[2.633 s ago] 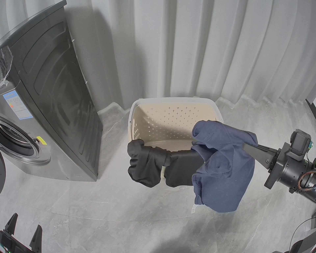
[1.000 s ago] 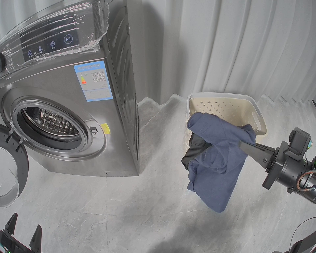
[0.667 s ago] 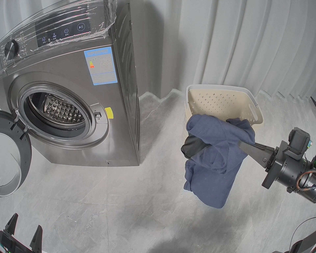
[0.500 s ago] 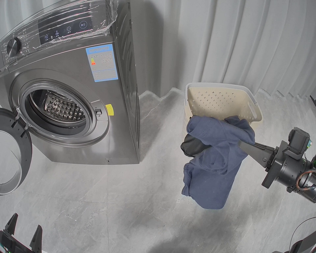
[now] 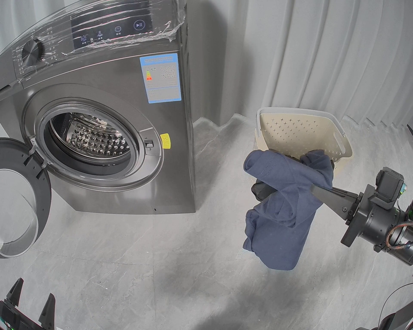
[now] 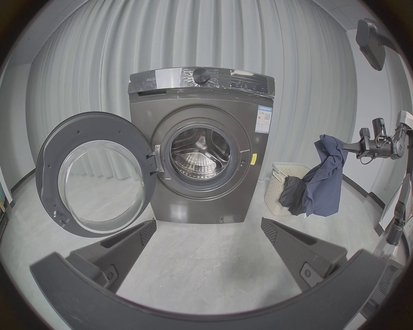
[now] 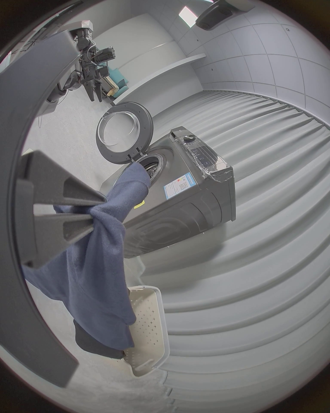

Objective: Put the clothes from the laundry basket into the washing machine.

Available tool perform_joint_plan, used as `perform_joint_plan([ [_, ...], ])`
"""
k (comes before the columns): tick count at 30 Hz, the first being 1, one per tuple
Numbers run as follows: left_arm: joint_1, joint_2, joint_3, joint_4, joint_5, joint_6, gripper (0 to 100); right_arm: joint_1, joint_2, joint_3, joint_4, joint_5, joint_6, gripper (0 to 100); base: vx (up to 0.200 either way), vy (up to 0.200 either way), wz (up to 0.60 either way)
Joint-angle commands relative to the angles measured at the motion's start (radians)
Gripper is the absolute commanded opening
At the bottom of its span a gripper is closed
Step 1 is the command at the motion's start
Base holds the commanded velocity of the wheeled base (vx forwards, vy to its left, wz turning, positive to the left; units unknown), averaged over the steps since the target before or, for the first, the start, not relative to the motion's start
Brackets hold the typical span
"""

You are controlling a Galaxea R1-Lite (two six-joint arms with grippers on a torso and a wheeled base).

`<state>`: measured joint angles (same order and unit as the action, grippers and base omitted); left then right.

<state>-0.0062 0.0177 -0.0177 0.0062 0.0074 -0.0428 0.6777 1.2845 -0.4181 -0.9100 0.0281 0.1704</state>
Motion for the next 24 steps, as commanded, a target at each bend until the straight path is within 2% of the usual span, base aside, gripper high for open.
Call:
perform_joint_plan([
  [1,0.0,-0.013,0.015,0.0,0.0,0.0,100,-0.001,0.004,0.001,-0.001,0.001,0.0,0,0.0,0.2,0.0],
  [8,0.0,-0.013,0.015,0.0,0.0,0.0,100,-0.006,0.003,-0.001,-0.003,0.001,0.0,0,0.0,0.2,0.0],
  [17,0.0,-0.013,0.015,0.0,0.0,0.0,100,-0.01,-0.001,-0.004,-0.001,0.001,0.0,0,0.0,0.0,0.0],
  [24,0.0,-0.013,0.015,0.0,0.0,0.0,100,-0.018,0.004,-0.001,-0.001,0.001,0.0,0,-0.171,0.0,0.0],
])
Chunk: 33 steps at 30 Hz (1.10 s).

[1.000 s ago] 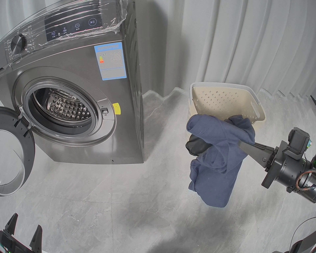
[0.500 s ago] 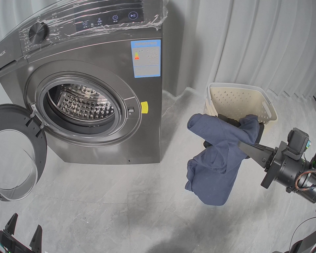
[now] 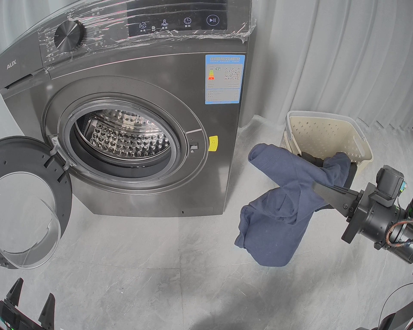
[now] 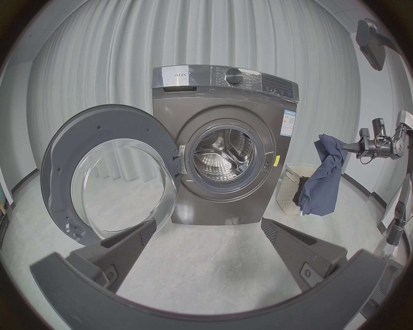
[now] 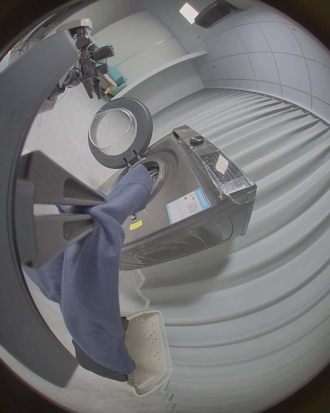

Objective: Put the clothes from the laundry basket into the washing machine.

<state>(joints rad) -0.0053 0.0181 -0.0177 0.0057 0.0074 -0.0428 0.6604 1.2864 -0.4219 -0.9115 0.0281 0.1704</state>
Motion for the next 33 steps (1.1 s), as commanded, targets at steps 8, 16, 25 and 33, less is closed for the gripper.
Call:
perform_joint_plan([
  [8,-0.001,-0.013,0.015,0.0,0.0,0.0,100,-0.002,0.001,0.005,0.0,0.001,0.0,0,0.0,0.0,0.0],
  [16,-0.001,-0.013,0.015,0.0,0.0,0.0,100,-0.002,0.001,0.005,0.0,0.001,0.0,0,0.0,0.2,0.0],
  [25,-0.001,-0.013,0.015,0.0,0.0,0.0,100,-0.044,-0.009,-0.003,0.0,-0.002,0.0,0,0.0,0.2,0.0],
  [33,-0.001,-0.013,0.015,0.0,0.0,-0.002,100,-0.065,-0.013,-0.009,0.005,-0.051,-0.002,0,0.0,0.1,0.0],
])
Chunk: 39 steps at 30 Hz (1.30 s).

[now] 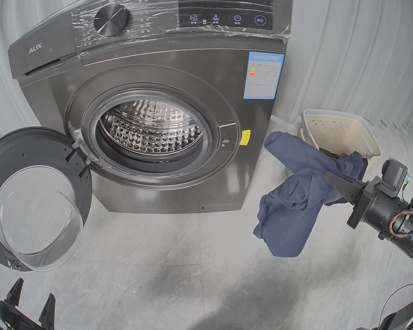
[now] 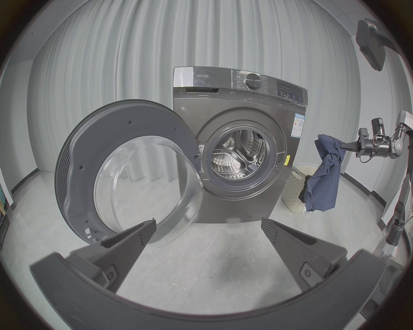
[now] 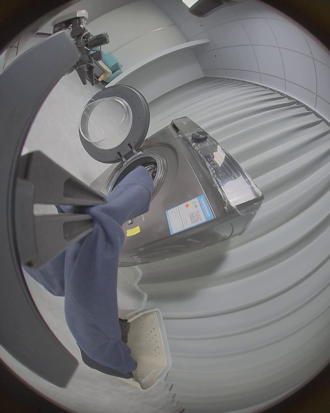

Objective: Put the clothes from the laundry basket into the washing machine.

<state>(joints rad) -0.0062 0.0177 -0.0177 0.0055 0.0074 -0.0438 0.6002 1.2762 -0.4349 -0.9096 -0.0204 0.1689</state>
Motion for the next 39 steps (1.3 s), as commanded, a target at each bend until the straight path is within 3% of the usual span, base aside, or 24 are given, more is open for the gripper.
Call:
perform_joint_plan([
  [1,0.0,-0.013,0.015,0.001,0.0,-0.001,100,-0.005,-0.003,0.004,0.003,-0.004,0.0,0,0.0,0.0,0.0],
  [11,0.0,-0.013,0.015,0.001,0.0,-0.001,100,-0.051,0.005,-0.011,0.006,-0.015,0.001,0,-0.18,0.0,0.0],
  [19,0.0,-0.013,0.015,0.001,0.0,-0.001,100,-0.068,0.011,-0.01,0.006,-0.013,0.001,0,0.0,0.0,0.0],
  [32,0.0,-0.013,0.015,0.001,0.0,-0.001,100,-0.062,0.023,-0.004,0.003,-0.015,0.001,0,0.0,0.2,0.0],
  [39,0.0,-0.013,0.015,0.001,0.0,-0.001,100,-0.06,0.023,-0.005,0.003,-0.015,0.001,0,0.0,0.0,0.0],
])
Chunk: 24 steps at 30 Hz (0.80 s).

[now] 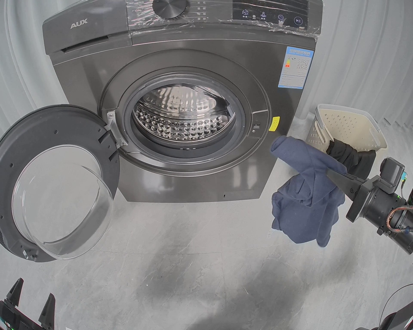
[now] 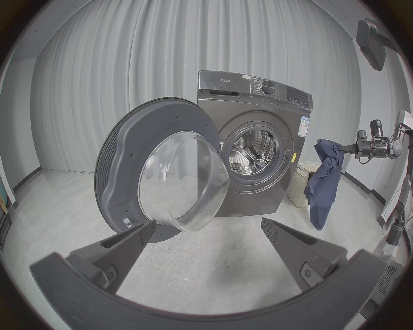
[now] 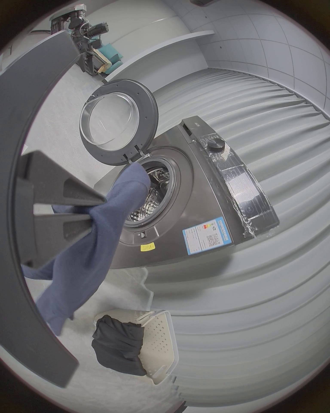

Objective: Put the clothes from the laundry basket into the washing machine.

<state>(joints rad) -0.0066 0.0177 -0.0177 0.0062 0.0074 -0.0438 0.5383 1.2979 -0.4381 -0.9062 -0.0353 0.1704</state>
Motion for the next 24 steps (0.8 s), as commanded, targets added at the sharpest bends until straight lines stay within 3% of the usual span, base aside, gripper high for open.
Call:
perform_joint_plan([
  [1,0.0,-0.013,0.015,0.0,0.0,-0.001,100,0.002,0.001,-0.001,0.0,0.0,0.0,0,0.0,0.0,0.0],
  [8,0.0,-0.013,0.015,0.0,0.0,-0.001,100,0.006,0.001,0.002,0.001,0.0,0.0,0,0.0,0.0,0.0],
  [14,0.0,-0.013,0.015,0.0,0.0,0.001,100,0.015,0.0,0.002,0.001,0.0,0.001,0,0.2,0.0,0.0],
  [24,0.0,-0.013,0.015,0.0,0.0,-0.001,100,0.017,0.001,0.006,0.003,0.0,0.0,0,0.0,0.0,0.0],
])
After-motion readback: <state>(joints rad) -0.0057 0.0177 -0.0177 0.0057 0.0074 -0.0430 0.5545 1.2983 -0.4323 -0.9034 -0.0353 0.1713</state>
